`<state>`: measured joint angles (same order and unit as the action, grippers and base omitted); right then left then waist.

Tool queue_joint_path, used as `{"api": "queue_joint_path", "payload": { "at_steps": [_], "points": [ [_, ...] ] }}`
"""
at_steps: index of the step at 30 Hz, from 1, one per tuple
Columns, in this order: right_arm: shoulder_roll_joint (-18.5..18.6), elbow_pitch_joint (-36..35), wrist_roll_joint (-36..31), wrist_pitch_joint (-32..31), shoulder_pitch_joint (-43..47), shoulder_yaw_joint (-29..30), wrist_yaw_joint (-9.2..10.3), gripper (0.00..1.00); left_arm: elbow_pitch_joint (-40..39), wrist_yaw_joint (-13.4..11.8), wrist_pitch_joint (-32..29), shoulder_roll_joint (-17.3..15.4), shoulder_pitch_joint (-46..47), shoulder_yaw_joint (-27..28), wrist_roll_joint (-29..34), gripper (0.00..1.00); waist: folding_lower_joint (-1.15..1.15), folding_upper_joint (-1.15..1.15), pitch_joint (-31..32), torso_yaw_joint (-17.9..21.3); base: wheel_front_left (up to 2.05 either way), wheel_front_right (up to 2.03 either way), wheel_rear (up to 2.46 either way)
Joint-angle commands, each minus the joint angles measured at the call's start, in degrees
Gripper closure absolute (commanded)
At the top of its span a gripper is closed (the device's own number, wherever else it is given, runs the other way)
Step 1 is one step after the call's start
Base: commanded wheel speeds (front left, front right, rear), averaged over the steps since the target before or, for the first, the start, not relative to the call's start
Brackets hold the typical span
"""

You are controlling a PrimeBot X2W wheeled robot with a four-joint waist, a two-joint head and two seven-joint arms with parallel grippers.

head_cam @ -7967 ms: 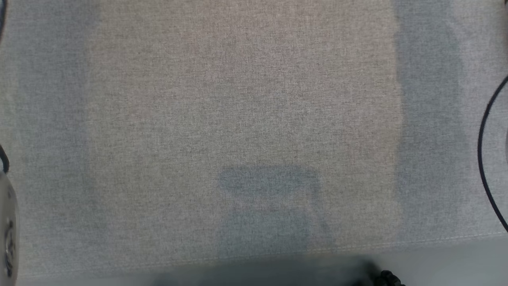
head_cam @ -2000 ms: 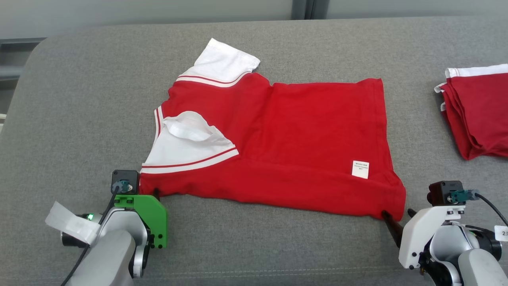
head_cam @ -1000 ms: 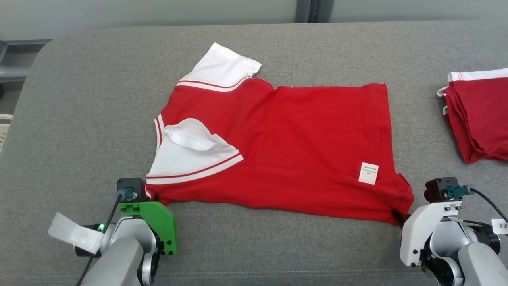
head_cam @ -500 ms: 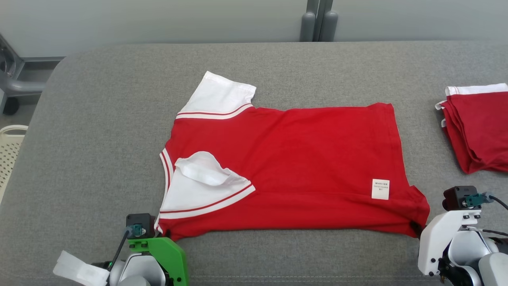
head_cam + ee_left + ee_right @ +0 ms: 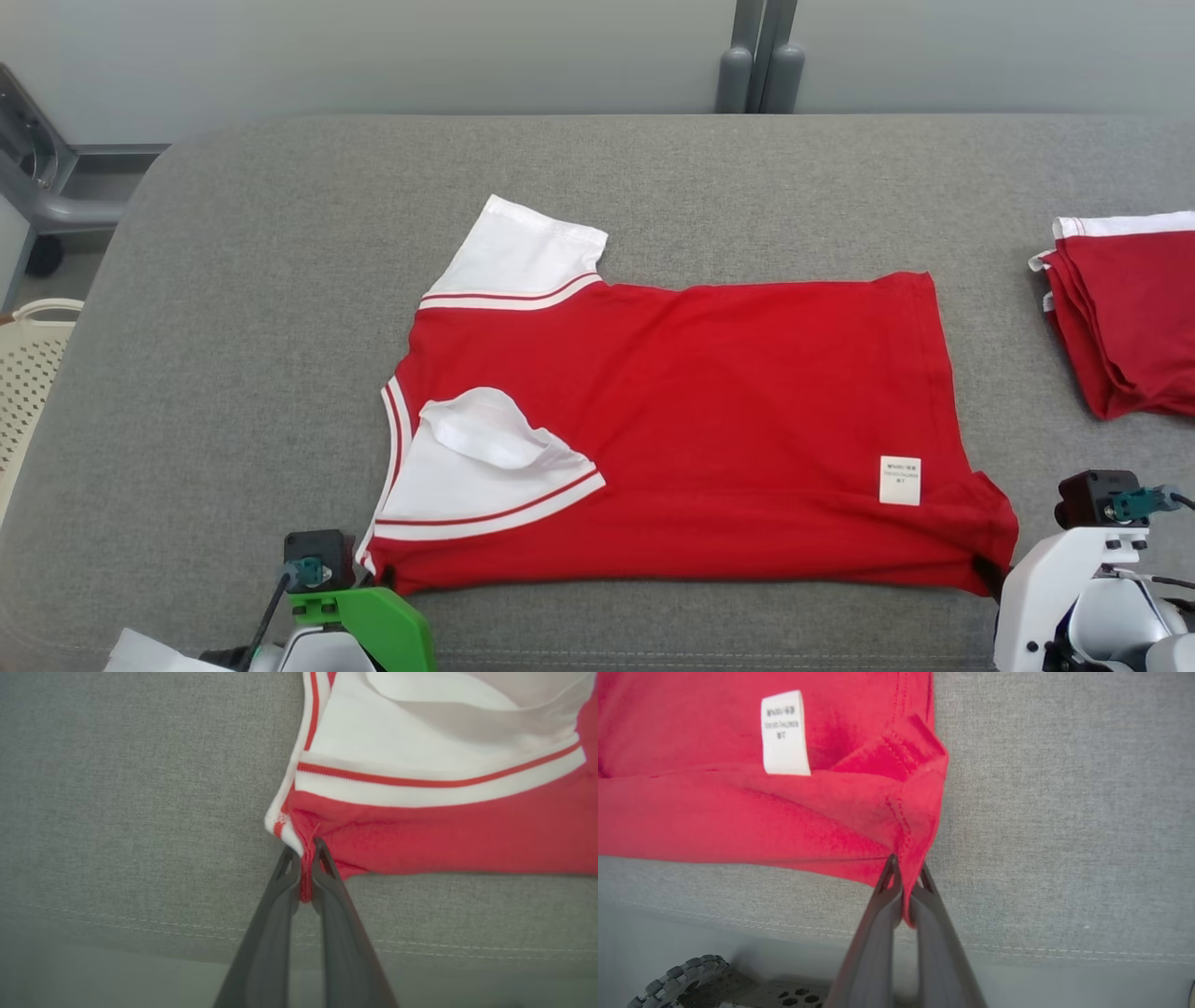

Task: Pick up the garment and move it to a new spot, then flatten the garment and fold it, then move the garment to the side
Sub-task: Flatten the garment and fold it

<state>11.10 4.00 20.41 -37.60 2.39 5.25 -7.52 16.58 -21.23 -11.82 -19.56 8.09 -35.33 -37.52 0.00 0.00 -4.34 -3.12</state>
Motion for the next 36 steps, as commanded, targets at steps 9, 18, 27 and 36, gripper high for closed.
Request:
{"api": "queue_joint_path", "payload": {
  "at_steps": [9, 18, 27, 36],
  "points": [
    [-1.2, 0.1, -0.7, 0.6, 1.5, -0.4, 0.06, 0.0, -3.0, -1.7, 0.2, -1.9, -1.8, -1.0, 2.0, 0.0, 0.0, 0.0, 0.1, 0.6, 0.0, 0.0, 0.0],
    [-2.8, 0.0, -2.5, 7.9, 2.0, 0.2, 0.06, 0.0, -4.7, 0.6, 9.9, -1.8, -2.2, 0.3, 2.8, 0.0, 0.0, 0.0, 1.7, -0.1, 0.0, 0.0, 0.0],
    [-5.7, -0.3, -5.6, 16.3, 3.5, 0.7, 0.06, 0.0, -4.5, 2.3, 23.1, -0.4, -3.1, 5.8, 0.8, 0.0, 0.0, 0.0, 5.2, -1.2, 0.0, 0.0, 0.0],
    [-7.5, -1.6, -9.3, 24.6, 1.7, 0.8, 0.05, 0.0, -6.1, 2.1, 26.4, 0.3, -4.4, 10.8, -0.6, 0.0, 0.0, 0.0, 7.4, -1.3, 0.0, 0.0, 0.0]
  ]
}}
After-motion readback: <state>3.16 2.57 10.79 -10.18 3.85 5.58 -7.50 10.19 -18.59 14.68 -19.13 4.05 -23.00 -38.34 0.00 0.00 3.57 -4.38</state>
